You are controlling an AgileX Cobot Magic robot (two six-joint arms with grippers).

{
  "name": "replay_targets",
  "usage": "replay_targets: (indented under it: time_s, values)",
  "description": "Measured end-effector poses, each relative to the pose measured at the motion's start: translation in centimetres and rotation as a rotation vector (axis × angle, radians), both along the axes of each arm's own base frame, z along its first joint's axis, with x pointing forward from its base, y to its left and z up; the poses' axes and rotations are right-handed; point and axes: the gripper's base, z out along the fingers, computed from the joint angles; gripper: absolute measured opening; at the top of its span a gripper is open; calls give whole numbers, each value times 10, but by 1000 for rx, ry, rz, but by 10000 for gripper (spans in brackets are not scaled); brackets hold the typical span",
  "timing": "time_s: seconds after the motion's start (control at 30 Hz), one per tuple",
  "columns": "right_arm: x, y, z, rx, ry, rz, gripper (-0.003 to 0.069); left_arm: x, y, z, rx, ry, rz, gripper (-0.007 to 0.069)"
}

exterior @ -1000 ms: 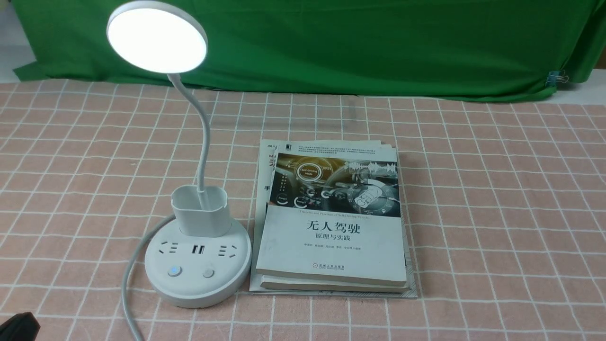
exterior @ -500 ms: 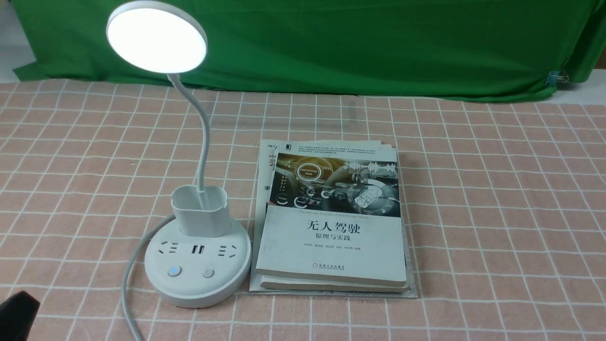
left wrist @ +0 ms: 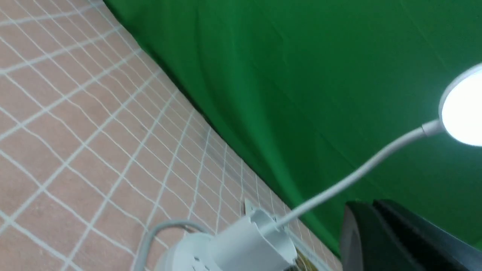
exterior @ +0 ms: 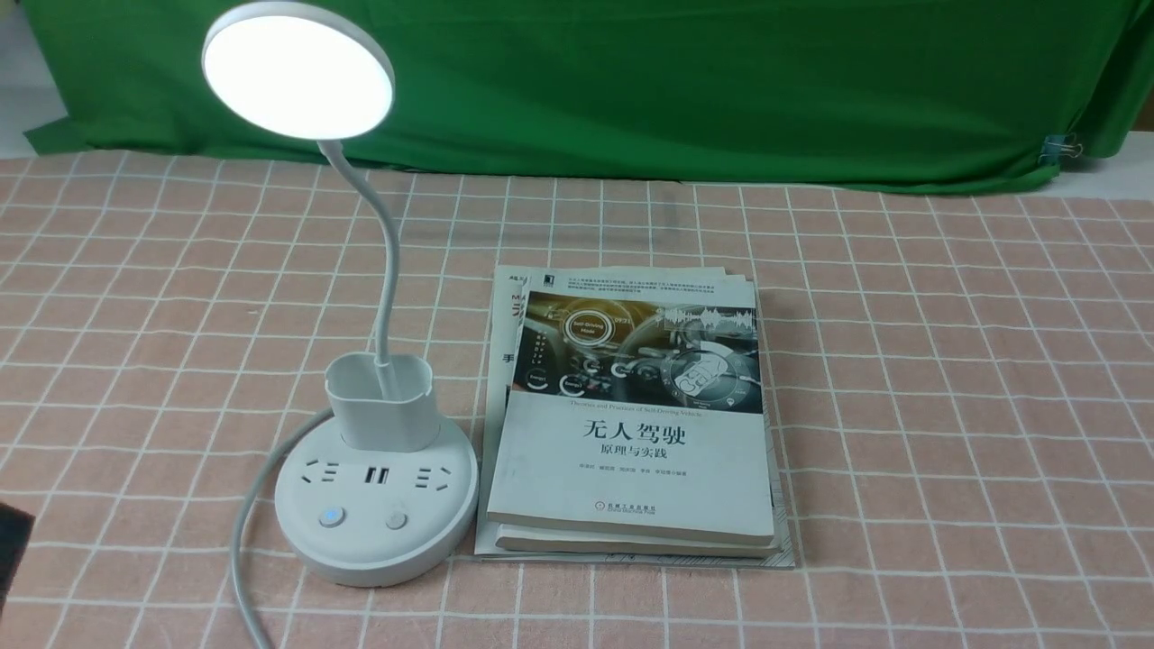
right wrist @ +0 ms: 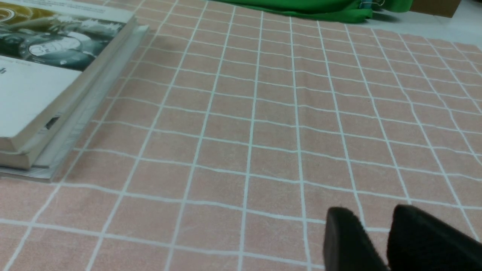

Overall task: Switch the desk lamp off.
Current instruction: Use the left arm to press the button switch on the lamp holder

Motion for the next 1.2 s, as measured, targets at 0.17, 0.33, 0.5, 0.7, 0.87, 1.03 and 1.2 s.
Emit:
replay_targets:
  time_s: [0.17,0.33,0.5,0.7,0.87,1.03,1.2]
  values:
    - [0,0,0,0,0,0,240,17,-12,38,235,262,-168,3]
    - [0,0,0,0,0,0,240,55,-14,48,452,652,-345,3]
    - [0,0,0,0,0,0,240,108,-16,40,498,902,-477,3]
    - [0,0,0,0,0,0,240,154,-52,26,602,1019,-673,3]
    - [0,0,0,0,0,0,240,185,-89,15,695,1065,-792,3]
    - [0,0,0,0,0,0,240,215,-110,7,737,1091,-831,3]
    - [0,0,0,0,0,0,240,235,-116,-6,751,1126,-835,3]
